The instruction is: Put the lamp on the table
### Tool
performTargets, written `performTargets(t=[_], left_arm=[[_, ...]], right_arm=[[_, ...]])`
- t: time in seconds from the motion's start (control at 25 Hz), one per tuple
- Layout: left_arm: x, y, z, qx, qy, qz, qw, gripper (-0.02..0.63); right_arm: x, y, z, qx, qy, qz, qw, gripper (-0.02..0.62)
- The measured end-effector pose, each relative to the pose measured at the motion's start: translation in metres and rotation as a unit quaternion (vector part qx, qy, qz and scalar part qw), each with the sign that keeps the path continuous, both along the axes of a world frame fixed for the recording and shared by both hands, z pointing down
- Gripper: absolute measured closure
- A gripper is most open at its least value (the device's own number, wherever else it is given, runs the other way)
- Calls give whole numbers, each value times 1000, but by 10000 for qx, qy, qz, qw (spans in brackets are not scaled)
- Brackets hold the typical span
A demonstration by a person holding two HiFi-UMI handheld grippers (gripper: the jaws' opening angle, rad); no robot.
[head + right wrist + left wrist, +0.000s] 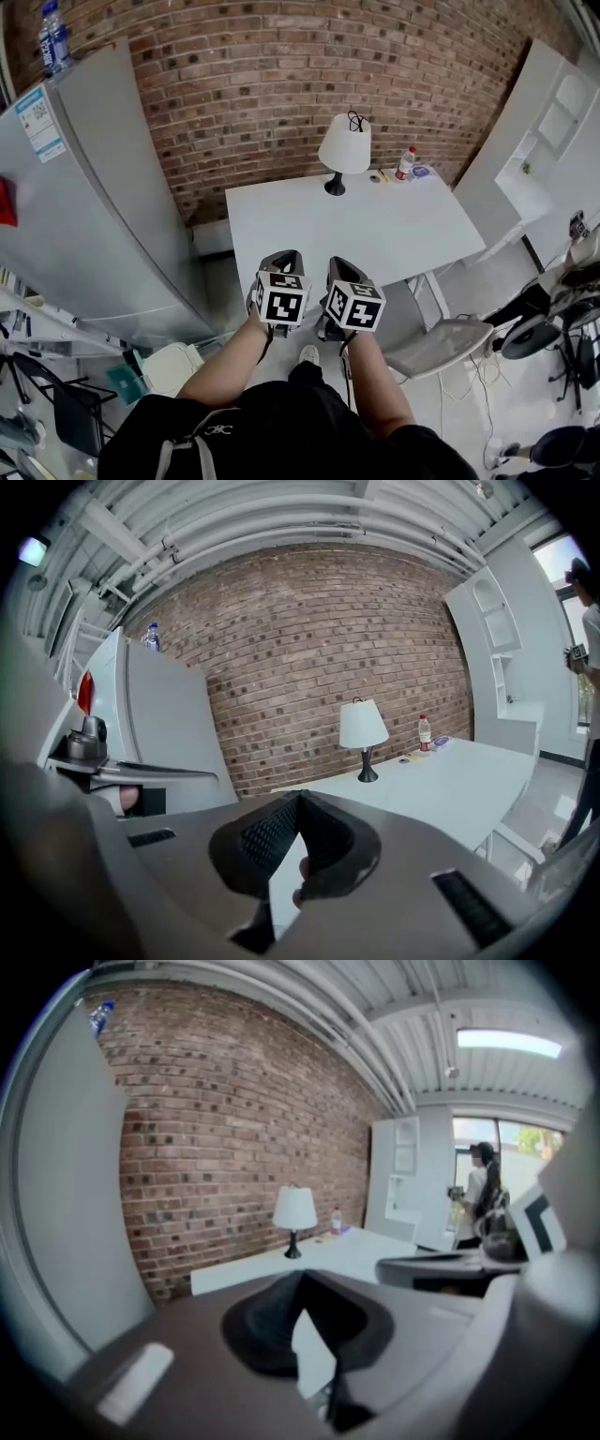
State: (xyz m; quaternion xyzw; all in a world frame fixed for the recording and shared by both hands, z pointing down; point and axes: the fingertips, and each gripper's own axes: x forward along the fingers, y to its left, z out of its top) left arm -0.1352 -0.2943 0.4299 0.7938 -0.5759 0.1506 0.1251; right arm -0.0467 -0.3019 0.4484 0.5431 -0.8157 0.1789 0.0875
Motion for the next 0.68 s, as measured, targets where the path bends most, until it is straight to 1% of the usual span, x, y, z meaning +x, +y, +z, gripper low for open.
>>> performTargets(t=[0.32,0.48,0.68], left_arm=[[-21,20,-5,39,148,-210,9997,603],[-19,28,-2,13,185,-194,9996,603],[-12,30,-8,138,162,-139,9997,603]], right_arm=[[-15,20,-7,81,-36,-161,9998,598],[-15,28,-5,76,3,-190,9998,598],[-12,35,-7,107,-30,-215,9997,598]])
